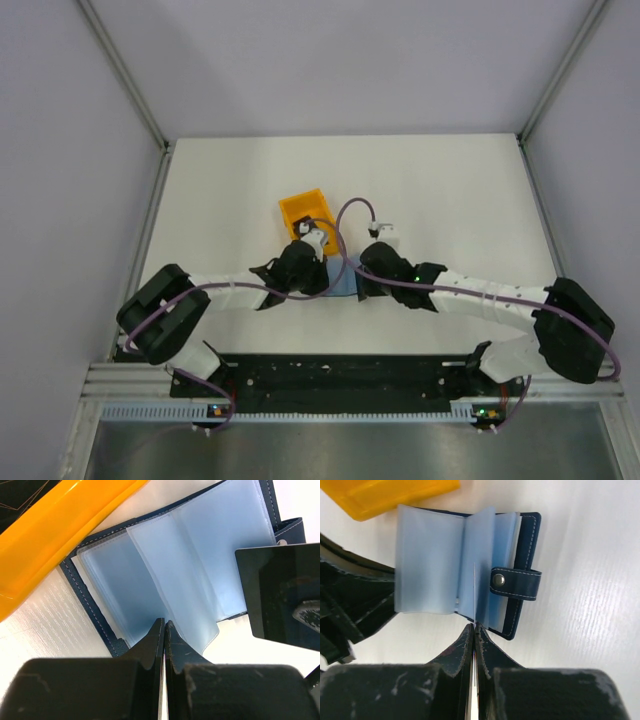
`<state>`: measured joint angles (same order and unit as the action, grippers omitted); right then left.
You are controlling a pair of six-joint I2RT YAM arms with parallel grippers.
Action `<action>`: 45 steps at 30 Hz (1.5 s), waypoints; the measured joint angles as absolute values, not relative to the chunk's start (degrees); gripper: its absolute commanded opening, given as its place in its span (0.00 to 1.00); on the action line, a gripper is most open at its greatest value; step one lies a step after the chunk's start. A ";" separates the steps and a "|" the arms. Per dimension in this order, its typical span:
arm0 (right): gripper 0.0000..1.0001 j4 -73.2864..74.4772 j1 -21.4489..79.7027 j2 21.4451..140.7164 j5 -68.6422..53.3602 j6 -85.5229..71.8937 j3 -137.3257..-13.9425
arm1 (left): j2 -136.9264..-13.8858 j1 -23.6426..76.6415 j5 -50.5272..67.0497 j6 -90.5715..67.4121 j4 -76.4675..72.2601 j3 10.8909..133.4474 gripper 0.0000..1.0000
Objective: Put the credit cards into the card holder
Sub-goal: Turn over the card slot in the card holder.
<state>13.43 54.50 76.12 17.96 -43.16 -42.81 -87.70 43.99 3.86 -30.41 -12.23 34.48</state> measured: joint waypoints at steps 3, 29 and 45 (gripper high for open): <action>0.00 14.72 53.84 77.19 18.72 -43.05 -42.81 | -87.72 43.99 3.86 -30.41 -12.25 34.50 0.00; 0.00 17.12 52.93 72.16 20.32 -44.86 -38.85 | -97.08 46.89 6.63 -30.11 -9.87 46.13 0.00; 0.00 12.32 48.84 64.29 13.58 -42.68 -38.13 | -92.01 46.89 5.50 -30.09 -8.47 43.59 0.00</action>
<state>12.32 48.84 64.29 13.58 -42.68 -38.13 -92.01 46.89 5.50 -30.09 -8.47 43.59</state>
